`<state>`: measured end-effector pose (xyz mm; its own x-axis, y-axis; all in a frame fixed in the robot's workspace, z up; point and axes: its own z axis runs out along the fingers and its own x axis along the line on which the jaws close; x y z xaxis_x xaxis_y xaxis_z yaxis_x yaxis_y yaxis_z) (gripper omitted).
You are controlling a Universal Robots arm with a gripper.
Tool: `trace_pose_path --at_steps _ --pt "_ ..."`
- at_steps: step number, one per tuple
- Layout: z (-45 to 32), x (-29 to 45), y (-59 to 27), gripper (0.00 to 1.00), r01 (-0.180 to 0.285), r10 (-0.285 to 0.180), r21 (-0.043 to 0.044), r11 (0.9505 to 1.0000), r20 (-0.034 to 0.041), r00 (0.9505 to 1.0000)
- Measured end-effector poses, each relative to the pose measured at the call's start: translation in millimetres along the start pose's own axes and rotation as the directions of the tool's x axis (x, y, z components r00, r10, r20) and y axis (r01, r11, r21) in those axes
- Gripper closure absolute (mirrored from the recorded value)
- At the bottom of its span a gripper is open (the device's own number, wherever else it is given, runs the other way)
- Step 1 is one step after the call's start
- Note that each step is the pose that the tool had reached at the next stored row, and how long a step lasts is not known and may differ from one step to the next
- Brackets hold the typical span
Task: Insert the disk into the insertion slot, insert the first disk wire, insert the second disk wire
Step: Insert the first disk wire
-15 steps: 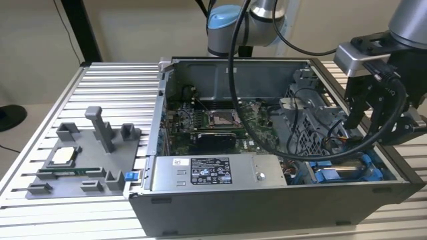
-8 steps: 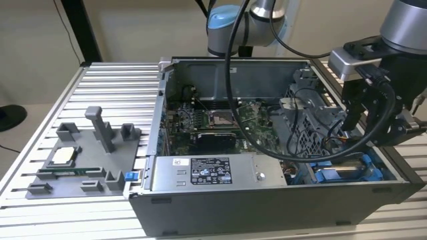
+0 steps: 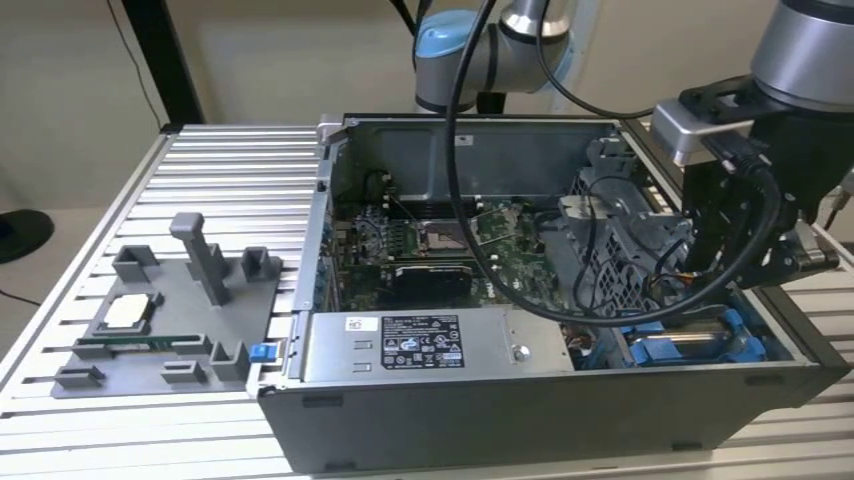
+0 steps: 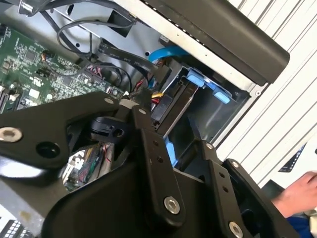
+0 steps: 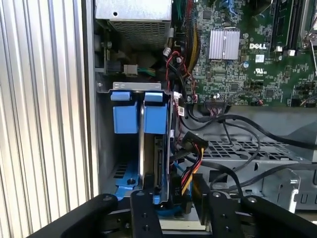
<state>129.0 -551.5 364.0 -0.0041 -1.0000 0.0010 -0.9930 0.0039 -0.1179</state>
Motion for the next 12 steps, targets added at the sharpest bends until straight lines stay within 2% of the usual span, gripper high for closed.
trace_pose_path --at_steps 5,8,11,12 --pt "0.3 -0.7 0.1 0.0 0.005 -0.005 0.0037 1.0 0.0002 1.0" --pt "0.5 -1.7 0.2 0.0 0.015 -0.015 0.0103 0.9998 0.0 0.9999" --pt "0.4 -2.6 0.1 0.0 0.025 -0.025 0.0165 0.9995 -0.0041 0.9997" --pt "0.4 -3.0 0.1 0.0 0.028 -0.028 0.0172 0.9995 -0.0076 0.9996"
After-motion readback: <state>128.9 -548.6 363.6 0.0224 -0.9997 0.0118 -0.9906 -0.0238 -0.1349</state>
